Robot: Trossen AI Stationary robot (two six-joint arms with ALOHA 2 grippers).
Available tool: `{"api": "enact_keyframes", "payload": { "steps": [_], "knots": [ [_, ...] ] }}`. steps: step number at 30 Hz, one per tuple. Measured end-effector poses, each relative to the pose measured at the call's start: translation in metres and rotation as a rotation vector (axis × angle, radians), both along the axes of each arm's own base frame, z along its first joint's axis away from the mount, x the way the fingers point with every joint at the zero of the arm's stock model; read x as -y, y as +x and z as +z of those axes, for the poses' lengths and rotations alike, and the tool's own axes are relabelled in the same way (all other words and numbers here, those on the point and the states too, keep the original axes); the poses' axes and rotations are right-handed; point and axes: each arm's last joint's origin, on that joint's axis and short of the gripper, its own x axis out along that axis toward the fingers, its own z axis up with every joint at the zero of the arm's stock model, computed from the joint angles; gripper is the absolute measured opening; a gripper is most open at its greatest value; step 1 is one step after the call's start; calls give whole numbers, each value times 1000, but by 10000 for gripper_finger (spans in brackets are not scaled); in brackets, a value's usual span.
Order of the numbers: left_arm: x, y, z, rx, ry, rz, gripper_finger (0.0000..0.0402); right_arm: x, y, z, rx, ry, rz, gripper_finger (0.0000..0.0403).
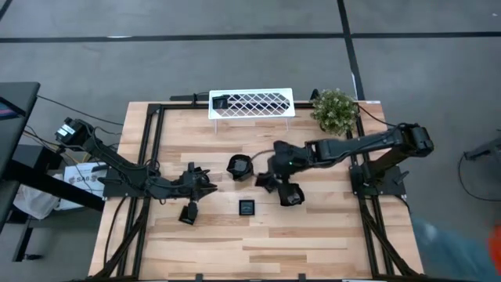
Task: Pick & Place Mini shaped plates
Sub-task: Stack the black square plate on top of the black square plate on the shelf
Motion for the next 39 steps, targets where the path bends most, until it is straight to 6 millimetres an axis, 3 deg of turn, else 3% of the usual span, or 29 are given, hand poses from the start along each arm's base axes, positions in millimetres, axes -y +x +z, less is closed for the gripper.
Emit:
{"api": "enact_keyframes", "payload": {
  "steps": [9, 19, 25, 32, 39],
  "knots": [
    [-6, 0, 4, 30, 225, 160, 46, 17, 18, 23, 298, 154, -158, 1],
    [-2, 10, 25, -30, 659, 142, 91, 62, 16, 25, 359, 365, -456, 1],
    [-11, 28, 34, -131, 899, 178, 115, 79, 14, 28, 406, 410, -536, 1],
    [-19, 66, 16, -337, 1139, 144, 126, 79, 15, 31, 446, 453, -549, 1],
    [-11, 87, 8, -397, 1240, 98, 119, 78, 12, 23, 353, 454, -576, 1]
  ]
}}
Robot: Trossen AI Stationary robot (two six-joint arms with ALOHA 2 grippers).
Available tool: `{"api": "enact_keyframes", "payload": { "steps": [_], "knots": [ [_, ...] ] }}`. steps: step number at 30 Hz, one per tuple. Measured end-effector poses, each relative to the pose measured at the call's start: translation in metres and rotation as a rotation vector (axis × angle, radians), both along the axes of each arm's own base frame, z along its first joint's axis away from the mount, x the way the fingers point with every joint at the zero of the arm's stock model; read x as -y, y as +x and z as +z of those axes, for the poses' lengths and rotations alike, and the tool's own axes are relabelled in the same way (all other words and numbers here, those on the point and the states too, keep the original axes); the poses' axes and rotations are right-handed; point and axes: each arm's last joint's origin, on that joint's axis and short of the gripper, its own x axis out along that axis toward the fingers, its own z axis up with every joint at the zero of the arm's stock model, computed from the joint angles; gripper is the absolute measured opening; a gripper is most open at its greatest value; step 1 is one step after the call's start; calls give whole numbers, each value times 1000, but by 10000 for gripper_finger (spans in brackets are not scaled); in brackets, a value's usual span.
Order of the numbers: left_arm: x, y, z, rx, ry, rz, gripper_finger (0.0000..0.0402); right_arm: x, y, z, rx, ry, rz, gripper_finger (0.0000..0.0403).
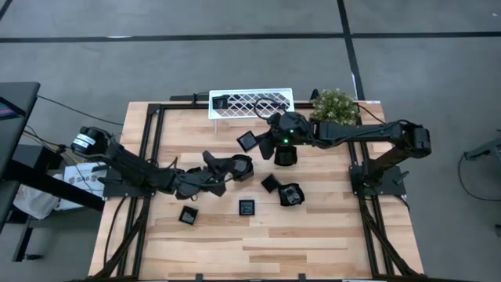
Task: Pick & Place Mini shaped plates
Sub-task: Stack the black square plate on top of the black square plate on the shelf
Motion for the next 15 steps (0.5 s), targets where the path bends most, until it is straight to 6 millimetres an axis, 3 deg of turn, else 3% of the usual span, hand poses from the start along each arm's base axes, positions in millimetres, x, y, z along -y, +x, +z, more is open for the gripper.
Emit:
{"api": "enact_keyframes", "payload": {
  "steps": [8, 15],
  "knots": [
    [4, 6, 3, -83, 97, -127, 117, -7, 1, -1, -8, 24, 13, 1],
    [-9, 11, 3, -147, 175, -167, 117, -13, 2, -1, -6, 37, 51, 1]
  ]
}}
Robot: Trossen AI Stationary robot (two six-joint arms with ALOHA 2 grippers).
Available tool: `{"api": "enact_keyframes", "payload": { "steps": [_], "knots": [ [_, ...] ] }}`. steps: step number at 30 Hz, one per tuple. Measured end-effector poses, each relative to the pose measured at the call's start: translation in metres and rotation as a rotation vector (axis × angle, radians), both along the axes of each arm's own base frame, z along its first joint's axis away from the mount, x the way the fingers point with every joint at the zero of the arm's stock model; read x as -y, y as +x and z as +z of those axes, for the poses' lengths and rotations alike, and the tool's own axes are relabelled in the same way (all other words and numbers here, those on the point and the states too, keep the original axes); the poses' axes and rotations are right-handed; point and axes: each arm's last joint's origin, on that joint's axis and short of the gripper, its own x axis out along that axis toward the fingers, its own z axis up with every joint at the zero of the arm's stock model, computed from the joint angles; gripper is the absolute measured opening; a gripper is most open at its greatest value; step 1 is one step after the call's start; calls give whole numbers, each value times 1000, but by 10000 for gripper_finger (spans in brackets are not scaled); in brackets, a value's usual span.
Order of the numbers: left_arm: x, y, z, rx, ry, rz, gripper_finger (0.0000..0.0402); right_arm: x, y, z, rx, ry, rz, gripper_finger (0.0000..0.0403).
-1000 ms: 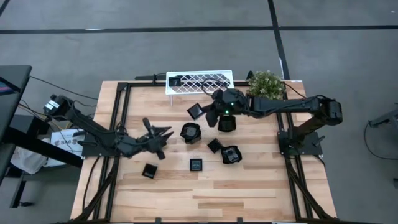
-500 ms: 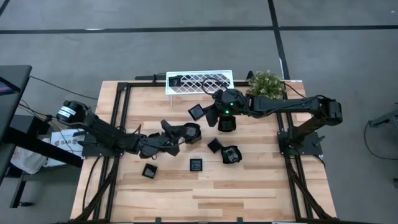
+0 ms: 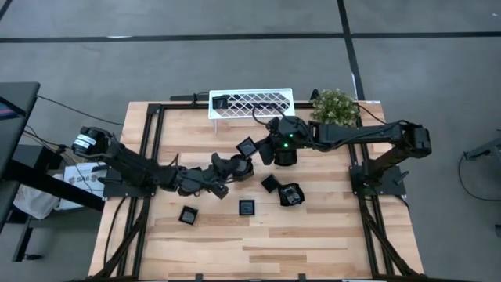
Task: Pick & Place Mini shaped plates
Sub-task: Stack the black square plate on top of the black square plate on the shelf
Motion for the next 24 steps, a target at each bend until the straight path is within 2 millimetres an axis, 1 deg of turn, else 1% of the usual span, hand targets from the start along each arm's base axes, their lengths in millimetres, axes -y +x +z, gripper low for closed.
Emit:
{"api": "enact_keyframes", "payload": {
  "steps": [6, 14, 24],
  "knots": [
    [-13, 3, 0, -36, 56, 17, 117, -1, 0, 0, 2, 13, 25, 1],
    [-19, 8, 0, -35, -5, -101, 115, -2, 0, 0, -3, 16, 49, 1],
    [-33, 10, 0, -28, -9, -55, 112, -4, 0, -1, -8, 1, 66, 1]
  ]
}}
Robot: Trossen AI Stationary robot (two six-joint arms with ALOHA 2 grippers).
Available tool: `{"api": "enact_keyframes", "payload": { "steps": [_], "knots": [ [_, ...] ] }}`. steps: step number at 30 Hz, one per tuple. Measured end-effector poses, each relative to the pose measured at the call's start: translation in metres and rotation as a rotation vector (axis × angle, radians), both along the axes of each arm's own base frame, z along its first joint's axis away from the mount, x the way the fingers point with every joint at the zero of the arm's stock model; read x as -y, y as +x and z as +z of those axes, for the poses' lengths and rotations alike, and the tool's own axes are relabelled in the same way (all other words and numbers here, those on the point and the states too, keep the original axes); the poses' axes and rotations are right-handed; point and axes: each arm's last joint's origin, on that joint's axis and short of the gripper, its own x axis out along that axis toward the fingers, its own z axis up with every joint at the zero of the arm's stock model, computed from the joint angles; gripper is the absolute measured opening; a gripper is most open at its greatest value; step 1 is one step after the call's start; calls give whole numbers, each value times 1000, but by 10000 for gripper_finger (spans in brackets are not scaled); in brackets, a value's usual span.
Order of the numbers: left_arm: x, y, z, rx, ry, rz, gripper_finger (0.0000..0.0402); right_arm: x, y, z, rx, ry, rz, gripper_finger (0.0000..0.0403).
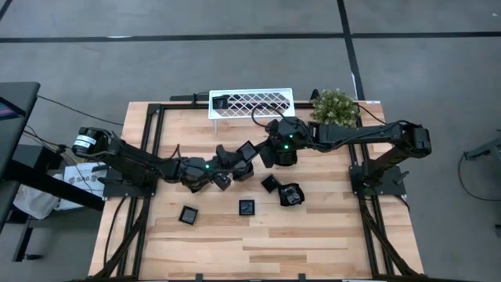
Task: Pick & Place Mini shaped plates
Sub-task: Stack the black square plate on top of the black square plate on the shelf
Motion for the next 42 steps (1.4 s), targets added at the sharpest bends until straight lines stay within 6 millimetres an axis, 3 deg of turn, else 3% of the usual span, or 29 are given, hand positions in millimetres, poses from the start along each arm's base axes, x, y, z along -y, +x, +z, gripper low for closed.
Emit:
{"api": "enact_keyframes", "payload": {
  "steps": [9, 22, 42],
  "knots": [
    [-1, 0, 0, -1, 0, 5, 101, 0, 0, 0, -1, -7, 4, 1],
    [0, 0, -1, -9, -13, -35, 9, 0, 0, 0, 1, -9, 5, 1],
    [0, 1, 0, -4, -12, -30, 9, 0, 0, 0, -3, -72, 34, 1]
  ]
}}
